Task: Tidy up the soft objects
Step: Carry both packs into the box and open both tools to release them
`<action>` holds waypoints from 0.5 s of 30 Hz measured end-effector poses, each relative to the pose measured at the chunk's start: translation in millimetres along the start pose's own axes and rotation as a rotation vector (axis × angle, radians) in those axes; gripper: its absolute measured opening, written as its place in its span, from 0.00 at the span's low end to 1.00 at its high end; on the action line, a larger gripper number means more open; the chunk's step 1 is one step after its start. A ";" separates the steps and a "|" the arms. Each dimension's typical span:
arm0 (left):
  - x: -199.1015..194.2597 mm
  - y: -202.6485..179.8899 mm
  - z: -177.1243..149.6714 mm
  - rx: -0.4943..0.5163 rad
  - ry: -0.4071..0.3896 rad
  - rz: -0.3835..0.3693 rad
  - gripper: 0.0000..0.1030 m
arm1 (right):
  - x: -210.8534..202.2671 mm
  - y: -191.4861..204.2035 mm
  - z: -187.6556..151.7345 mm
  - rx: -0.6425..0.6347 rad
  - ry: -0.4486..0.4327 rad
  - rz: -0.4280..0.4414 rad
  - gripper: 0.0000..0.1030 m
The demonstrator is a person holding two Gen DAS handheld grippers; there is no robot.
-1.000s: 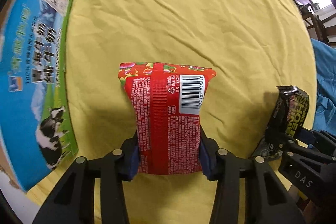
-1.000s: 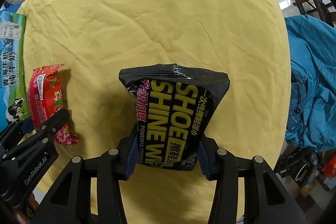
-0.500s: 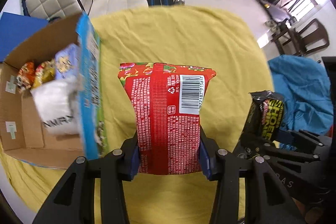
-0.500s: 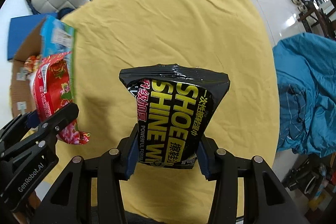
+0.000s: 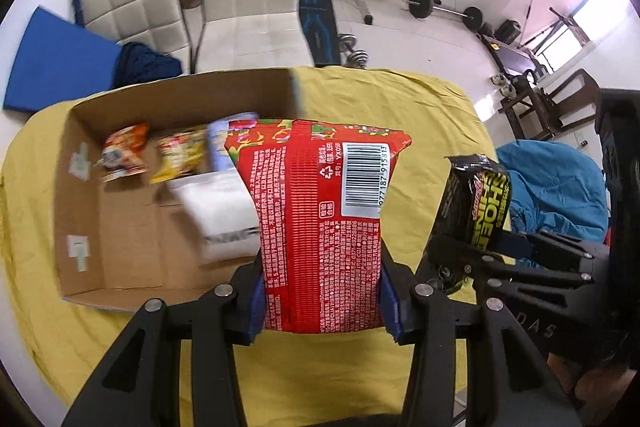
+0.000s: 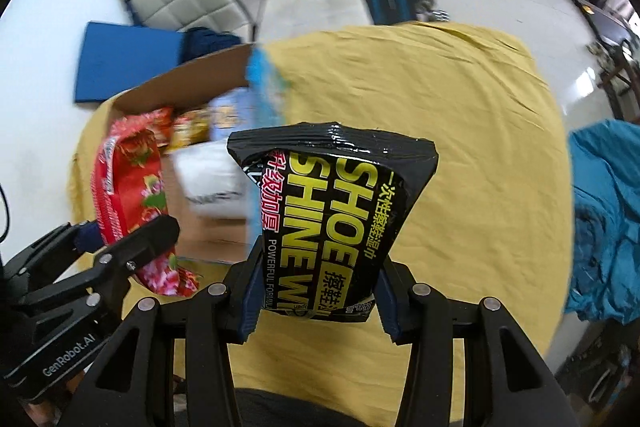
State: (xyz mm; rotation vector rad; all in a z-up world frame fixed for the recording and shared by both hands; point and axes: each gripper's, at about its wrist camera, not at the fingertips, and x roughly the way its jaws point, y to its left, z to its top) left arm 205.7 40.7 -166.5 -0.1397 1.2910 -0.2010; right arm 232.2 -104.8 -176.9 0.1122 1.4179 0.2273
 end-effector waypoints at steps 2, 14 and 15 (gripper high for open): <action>-6.0 32.5 -0.6 -0.022 0.001 0.026 0.42 | 8.3 32.7 5.2 -0.025 0.006 0.032 0.48; 47.3 199.1 6.9 -0.200 0.172 0.012 0.42 | 115.3 183.8 27.2 -0.182 0.117 0.114 0.48; 53.4 209.4 6.6 -0.215 0.184 0.018 0.41 | 124.1 190.7 28.1 -0.187 0.128 0.120 0.48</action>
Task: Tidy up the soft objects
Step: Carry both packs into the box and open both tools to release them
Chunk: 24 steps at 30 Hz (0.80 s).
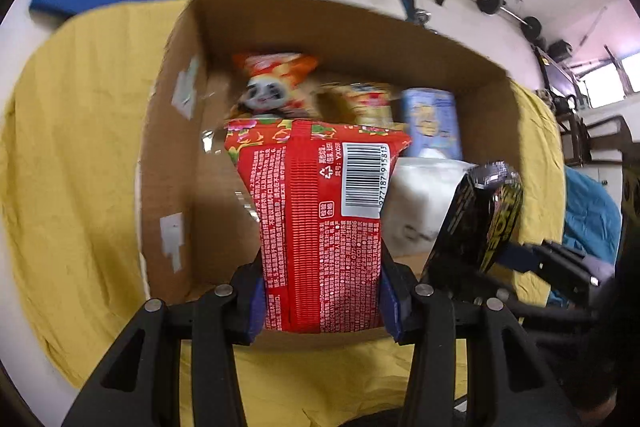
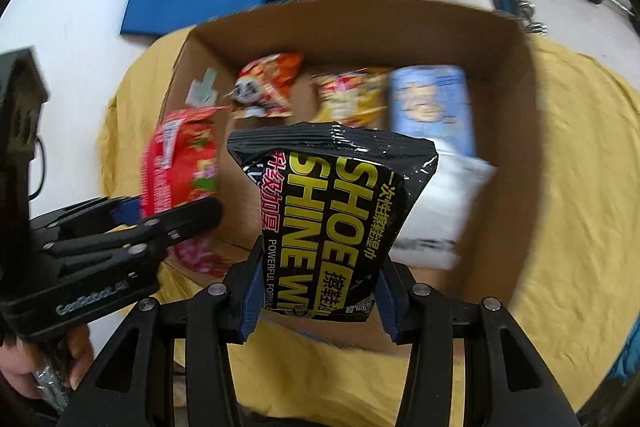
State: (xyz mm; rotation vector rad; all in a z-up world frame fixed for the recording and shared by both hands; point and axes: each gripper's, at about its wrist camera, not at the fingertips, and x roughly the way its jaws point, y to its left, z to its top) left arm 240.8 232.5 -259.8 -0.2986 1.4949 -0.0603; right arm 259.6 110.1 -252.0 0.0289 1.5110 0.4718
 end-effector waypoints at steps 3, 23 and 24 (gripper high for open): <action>15.1 16.2 4.6 -0.009 0.023 0.023 0.42 | 26.0 16.7 8.3 -0.017 0.028 -0.008 0.48; 63.2 7.2 16.5 0.069 0.112 0.050 0.42 | 112.4 3.6 26.6 0.003 0.147 -0.051 0.52; 61.8 4.5 17.5 0.074 0.106 0.061 0.42 | 104.2 2.3 22.9 0.005 0.146 -0.055 0.53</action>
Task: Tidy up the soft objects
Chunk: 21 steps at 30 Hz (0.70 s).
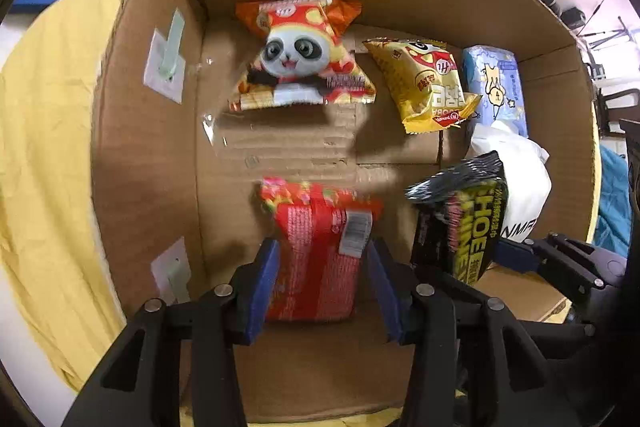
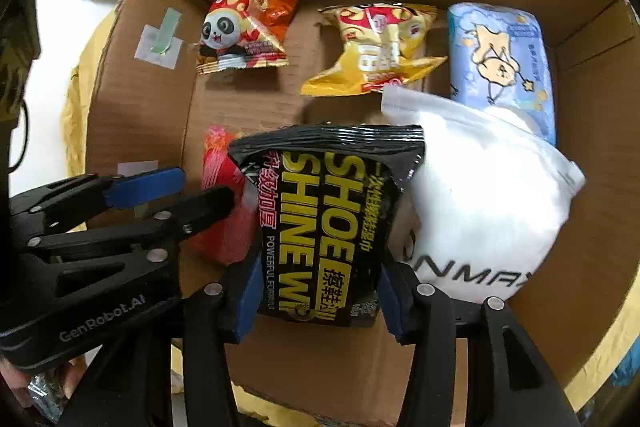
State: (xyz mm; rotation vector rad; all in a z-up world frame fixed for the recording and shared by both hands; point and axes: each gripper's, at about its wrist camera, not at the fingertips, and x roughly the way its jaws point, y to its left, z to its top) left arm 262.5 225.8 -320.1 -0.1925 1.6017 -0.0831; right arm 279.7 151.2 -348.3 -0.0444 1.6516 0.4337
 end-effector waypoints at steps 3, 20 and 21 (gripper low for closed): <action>-4.8 -6.9 0.3 0.003 -0.013 0.026 0.42 | -4.5 -8.2 -0.9 0.008 -0.003 -0.008 0.54; -49.5 -36.1 -21.5 -0.022 -0.174 0.128 0.76 | -62.5 -42.7 -23.3 0.057 -0.107 -0.137 0.75; -53.1 -37.3 -21.5 -0.024 -0.188 0.128 0.76 | -63.6 -44.0 -24.6 0.059 -0.112 -0.146 0.82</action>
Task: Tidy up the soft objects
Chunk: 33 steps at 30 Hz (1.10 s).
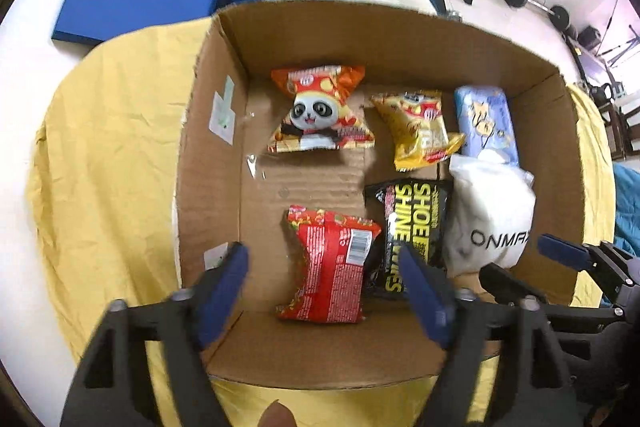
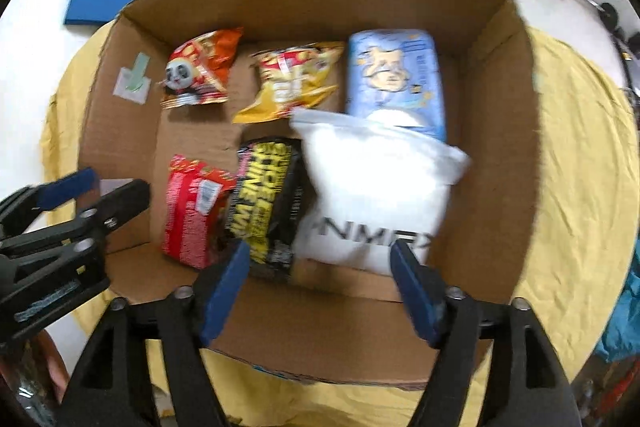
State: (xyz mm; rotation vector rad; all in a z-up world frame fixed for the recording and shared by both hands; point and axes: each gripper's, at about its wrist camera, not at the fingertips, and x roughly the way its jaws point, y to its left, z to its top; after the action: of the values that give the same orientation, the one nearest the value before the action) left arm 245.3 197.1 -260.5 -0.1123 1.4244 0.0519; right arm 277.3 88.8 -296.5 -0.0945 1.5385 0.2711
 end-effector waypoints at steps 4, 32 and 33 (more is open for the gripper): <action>-2.0 -1.2 1.0 0.008 -0.033 0.016 0.96 | -9.3 -11.4 -6.7 0.021 -0.020 -0.015 0.98; -217.0 -23.5 -73.3 0.017 -0.382 -0.001 0.98 | -236.3 -18.2 -118.2 0.065 -0.378 -0.036 1.00; -224.1 -25.4 -77.6 0.022 -0.387 0.001 1.00 | -242.4 -17.5 -122.4 0.064 -0.388 -0.037 1.00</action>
State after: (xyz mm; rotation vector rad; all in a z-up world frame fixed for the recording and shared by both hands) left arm 138.9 170.5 -48.6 -0.0779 1.0378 0.0552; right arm 160.0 16.0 -62.0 -0.0177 1.1572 0.1963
